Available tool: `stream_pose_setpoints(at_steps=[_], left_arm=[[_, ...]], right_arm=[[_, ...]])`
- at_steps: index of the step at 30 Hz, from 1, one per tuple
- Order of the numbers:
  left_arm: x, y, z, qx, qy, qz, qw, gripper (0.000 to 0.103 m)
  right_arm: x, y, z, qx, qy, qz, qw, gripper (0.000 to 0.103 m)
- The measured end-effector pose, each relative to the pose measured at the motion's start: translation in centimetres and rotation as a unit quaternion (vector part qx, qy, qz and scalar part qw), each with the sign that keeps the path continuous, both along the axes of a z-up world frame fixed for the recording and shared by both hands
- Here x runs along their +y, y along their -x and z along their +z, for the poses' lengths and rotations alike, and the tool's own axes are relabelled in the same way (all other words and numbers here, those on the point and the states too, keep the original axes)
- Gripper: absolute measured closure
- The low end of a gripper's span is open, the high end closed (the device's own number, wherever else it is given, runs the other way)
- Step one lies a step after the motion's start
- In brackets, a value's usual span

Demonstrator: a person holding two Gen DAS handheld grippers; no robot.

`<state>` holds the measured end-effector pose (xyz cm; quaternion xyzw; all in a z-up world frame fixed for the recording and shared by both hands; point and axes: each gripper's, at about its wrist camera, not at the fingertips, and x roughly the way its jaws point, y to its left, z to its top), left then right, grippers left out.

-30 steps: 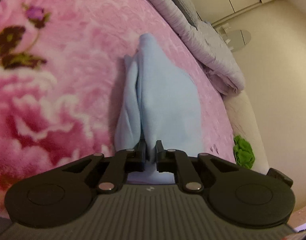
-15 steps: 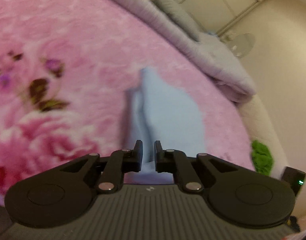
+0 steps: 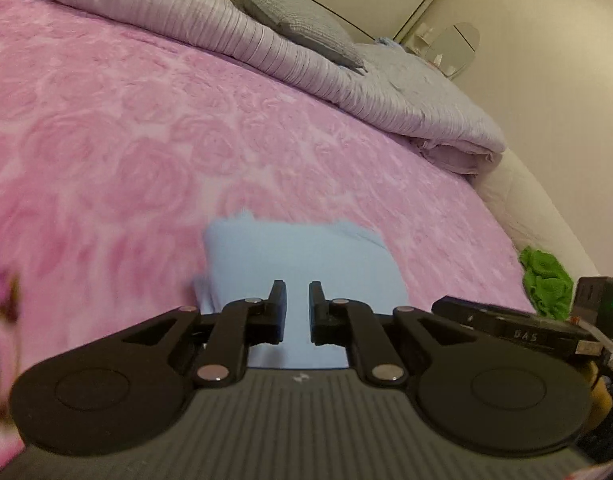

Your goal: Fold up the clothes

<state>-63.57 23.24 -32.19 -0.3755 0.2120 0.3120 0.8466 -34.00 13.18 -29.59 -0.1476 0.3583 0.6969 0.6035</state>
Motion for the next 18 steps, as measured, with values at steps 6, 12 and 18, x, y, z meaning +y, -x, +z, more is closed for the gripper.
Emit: stream_pose_setpoints(at_steps=[6, 12, 18], left_arm=[[5.3, -2.1, -4.8, 0.038, 0.024, -0.001, 0.999, 0.098], [5.9, -1.3, -6.0, 0.01, 0.036, 0.008, 0.9993, 0.1], [4.1, -1.5, -3.7, 0.028, 0.005, 0.017, 0.9994, 0.101]], right_arm=[[6.2, -0.8, -3.4, -0.021, 0.01, 0.002, 1.0, 0.053], [7.8, -1.3, -5.5, -0.025, 0.037, -0.002, 0.999, 0.053], [7.2, -0.8, -4.5, -0.029, 0.038, -0.014, 0.999, 0.053]])
